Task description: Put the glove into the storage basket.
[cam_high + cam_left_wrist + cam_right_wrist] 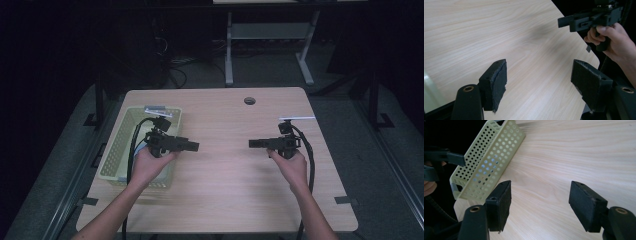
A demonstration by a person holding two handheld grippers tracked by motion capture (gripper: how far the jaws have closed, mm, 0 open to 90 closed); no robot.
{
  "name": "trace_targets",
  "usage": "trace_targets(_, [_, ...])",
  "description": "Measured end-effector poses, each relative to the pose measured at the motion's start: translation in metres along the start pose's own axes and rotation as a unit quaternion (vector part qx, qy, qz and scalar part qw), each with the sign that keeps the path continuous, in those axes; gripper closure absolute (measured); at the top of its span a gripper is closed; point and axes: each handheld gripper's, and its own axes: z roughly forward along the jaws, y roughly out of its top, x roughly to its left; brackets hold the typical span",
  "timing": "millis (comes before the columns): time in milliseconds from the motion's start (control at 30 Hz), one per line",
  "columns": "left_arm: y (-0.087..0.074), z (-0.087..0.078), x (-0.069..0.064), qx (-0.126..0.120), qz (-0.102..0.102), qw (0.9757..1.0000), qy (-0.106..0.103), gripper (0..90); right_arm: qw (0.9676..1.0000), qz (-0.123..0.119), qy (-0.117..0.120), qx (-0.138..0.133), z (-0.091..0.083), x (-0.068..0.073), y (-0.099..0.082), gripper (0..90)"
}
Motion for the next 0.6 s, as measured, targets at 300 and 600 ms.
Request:
trace_targets(300, [-0.003, 0.015, -0.009, 0.006, -0.003, 0.9999, -0.015, 28.3, 0.9999, 0.016, -0.005, 0.000, -0.010, -0.018, -0.014, 33.3])
trace_targets(600, [-0.007, 0.035, -0.017, 0.019, 0.003, 0.9994, -0.028, 28.3, 0.9997, 0.022, -0.014, 0.002, -0.024, -0.033, -0.027, 33.3])
